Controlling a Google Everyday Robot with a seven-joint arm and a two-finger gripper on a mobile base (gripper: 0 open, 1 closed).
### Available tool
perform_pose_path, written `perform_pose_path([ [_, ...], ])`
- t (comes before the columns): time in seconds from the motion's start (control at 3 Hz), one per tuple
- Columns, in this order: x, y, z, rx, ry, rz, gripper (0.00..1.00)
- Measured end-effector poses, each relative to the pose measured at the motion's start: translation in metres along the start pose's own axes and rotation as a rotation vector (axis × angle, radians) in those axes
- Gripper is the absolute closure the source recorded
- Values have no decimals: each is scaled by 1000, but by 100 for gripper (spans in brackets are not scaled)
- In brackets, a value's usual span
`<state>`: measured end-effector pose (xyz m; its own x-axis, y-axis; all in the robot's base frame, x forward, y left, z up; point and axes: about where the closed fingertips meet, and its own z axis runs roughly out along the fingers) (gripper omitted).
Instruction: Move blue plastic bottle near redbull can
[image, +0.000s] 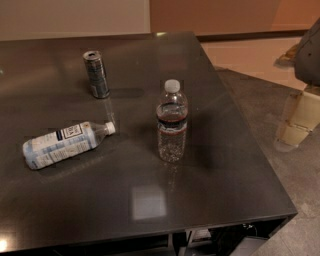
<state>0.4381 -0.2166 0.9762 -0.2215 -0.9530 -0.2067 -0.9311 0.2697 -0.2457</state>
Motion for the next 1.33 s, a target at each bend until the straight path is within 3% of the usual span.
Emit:
perform_pose_path([
  [0.67, -4, -2, -1, -9, -6, -2, 0],
  [1.33, -52, -14, 1, -45, -46, -79, 0],
])
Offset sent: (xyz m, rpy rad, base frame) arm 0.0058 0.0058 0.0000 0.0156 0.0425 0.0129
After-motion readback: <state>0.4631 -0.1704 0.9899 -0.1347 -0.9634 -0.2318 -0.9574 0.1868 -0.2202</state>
